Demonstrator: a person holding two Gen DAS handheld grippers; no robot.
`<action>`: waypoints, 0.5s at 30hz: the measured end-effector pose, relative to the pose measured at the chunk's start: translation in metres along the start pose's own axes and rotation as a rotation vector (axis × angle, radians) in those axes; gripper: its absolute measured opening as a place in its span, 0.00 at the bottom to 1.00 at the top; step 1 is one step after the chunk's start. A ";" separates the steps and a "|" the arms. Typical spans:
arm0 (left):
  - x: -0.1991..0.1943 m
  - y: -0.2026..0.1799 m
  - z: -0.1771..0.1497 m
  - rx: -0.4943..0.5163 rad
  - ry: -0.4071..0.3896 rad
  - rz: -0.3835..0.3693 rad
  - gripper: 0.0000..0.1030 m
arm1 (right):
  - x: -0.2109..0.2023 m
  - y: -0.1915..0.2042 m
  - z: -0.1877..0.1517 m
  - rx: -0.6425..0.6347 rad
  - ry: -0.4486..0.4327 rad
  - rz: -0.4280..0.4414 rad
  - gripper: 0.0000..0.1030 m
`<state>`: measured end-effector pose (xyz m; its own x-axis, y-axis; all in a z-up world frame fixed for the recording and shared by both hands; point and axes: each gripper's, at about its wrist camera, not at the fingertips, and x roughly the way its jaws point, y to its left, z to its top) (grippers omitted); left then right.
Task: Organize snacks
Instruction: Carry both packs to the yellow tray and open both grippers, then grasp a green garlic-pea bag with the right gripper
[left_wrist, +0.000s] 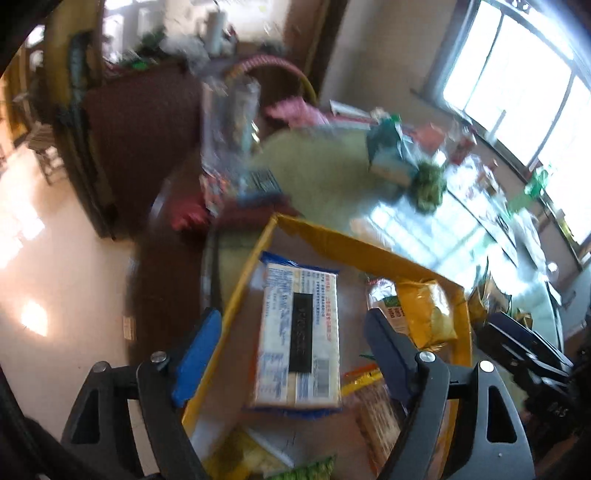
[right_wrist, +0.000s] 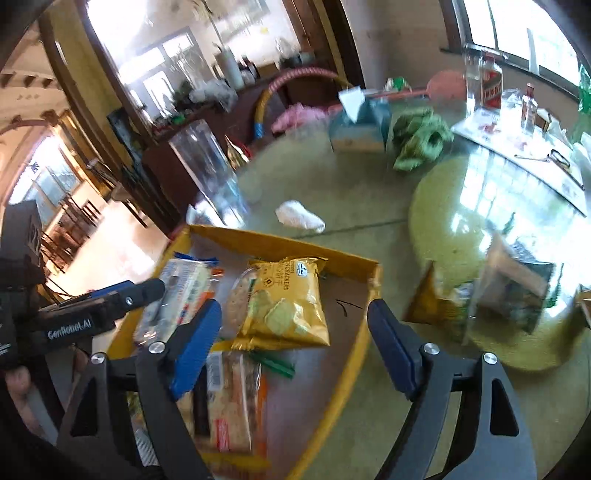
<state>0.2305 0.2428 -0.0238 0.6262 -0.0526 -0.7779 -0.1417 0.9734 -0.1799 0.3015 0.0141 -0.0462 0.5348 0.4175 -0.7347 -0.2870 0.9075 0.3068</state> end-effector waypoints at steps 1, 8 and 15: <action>-0.013 -0.003 -0.007 -0.006 -0.018 0.007 0.77 | -0.011 -0.004 -0.003 0.002 -0.013 0.016 0.79; -0.073 -0.055 -0.068 -0.014 -0.115 -0.133 0.77 | -0.089 -0.054 -0.032 0.052 -0.103 0.052 0.79; -0.084 -0.132 -0.109 0.054 -0.114 -0.272 0.78 | -0.143 -0.131 -0.055 0.145 -0.133 -0.001 0.79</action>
<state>0.1131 0.0943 -0.0002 0.7182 -0.2911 -0.6320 0.0823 0.9374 -0.3383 0.2188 -0.1671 -0.0142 0.6379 0.4106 -0.6515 -0.1741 0.9010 0.3974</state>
